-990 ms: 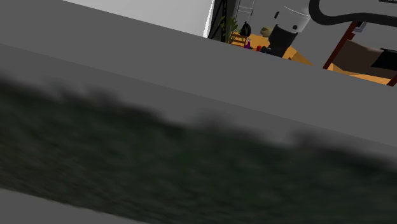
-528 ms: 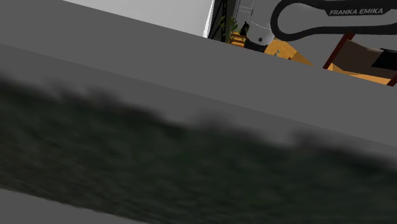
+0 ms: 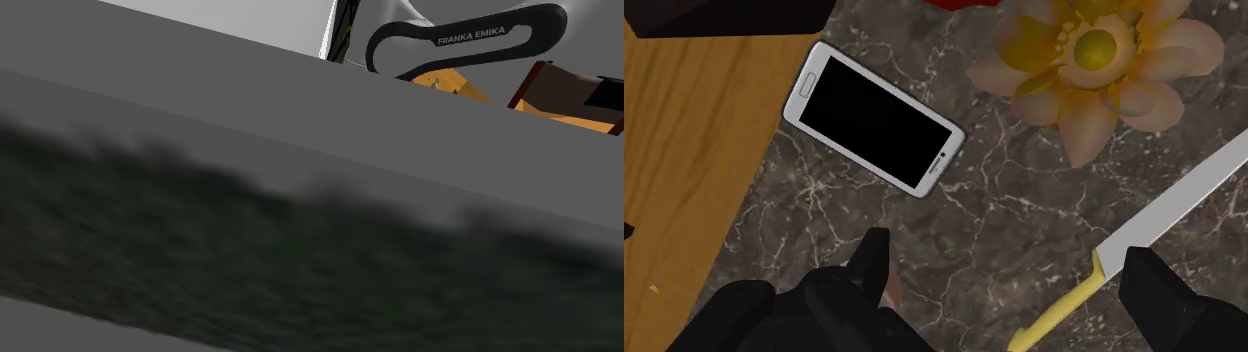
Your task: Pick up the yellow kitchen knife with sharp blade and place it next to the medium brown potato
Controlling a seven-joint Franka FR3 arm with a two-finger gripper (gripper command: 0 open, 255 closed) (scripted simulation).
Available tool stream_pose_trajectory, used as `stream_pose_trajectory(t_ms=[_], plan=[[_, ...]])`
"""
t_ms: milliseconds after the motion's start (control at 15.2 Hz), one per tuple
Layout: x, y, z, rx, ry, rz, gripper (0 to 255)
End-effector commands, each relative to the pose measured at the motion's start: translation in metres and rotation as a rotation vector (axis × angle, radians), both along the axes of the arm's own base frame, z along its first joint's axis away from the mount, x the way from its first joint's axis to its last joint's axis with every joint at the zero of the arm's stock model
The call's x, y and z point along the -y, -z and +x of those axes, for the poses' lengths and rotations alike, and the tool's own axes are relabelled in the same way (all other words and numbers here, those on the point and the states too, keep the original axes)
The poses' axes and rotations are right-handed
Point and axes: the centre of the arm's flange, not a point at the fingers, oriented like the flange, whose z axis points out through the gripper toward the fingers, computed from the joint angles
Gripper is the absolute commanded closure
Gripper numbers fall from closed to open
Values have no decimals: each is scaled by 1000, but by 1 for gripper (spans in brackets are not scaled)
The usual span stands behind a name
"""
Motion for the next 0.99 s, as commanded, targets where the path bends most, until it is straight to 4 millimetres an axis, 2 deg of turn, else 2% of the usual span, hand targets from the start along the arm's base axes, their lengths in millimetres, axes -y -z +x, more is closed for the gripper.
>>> stream_pose_trajectory(t_ms=[0, 792, 924], plan=[[-9, 20, 20, -10, 47, 6, 0], [-50, 117, 147, -69, 309, 35, 0], [-51, 128, 154, -72, 325, 37, 0]])
